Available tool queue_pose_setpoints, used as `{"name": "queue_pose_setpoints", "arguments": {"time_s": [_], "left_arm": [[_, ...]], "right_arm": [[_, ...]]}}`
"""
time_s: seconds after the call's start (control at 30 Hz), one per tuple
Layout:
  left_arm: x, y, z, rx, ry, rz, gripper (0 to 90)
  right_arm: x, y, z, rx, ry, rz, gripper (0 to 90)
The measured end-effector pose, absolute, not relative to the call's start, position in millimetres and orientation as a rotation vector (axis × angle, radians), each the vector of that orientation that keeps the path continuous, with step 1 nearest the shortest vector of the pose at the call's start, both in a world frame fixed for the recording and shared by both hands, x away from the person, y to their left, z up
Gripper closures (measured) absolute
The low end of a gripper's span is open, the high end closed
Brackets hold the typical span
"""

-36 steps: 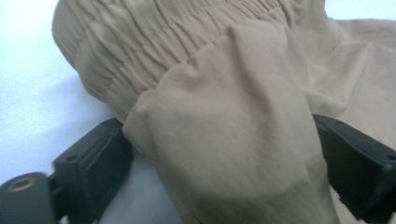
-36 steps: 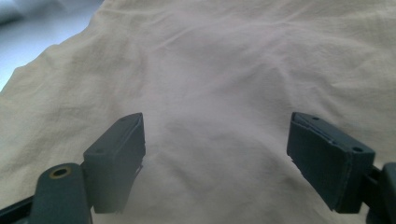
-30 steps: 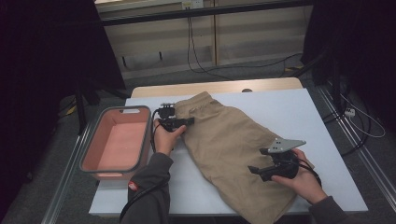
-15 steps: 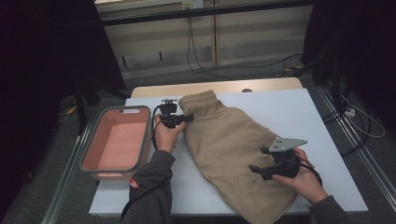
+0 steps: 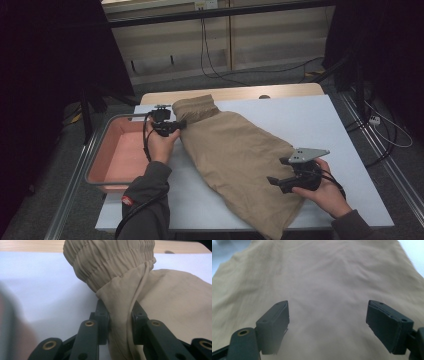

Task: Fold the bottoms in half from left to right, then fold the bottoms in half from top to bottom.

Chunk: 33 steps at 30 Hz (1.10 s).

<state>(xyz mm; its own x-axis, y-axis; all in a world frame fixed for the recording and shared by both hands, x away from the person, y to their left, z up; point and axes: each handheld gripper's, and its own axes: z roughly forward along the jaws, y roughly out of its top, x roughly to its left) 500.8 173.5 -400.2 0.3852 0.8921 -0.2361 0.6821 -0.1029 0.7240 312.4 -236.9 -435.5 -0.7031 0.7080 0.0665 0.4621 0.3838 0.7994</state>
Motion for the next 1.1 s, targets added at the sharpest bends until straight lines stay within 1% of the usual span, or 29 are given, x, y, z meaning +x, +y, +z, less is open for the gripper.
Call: {"name": "queue_pose_setpoints", "arguments": {"time_s": [0.1, 0.33, 0.63, 1.1], "left_arm": [[498, 176, -399, 1.838, 1.348, 0.332, 73.3], [491, 162, -397, 1.846, 1.280, 0.324, 73.4], [479, 156, -392, 1.844, 1.207, 0.301, 74.0], [459, 142, -386, 1.883, 1.086, 0.290, 74.7]], "right_arm": [[313, -237, -436, 1.031, 2.360, 1.220, 18.5], [313, -238, -437, 1.045, 2.357, 1.214, 18.5], [314, -240, -438, 1.056, 2.350, 1.205, 18.2], [315, -237, -438, 1.051, 2.355, 1.200, 18.1]]}}
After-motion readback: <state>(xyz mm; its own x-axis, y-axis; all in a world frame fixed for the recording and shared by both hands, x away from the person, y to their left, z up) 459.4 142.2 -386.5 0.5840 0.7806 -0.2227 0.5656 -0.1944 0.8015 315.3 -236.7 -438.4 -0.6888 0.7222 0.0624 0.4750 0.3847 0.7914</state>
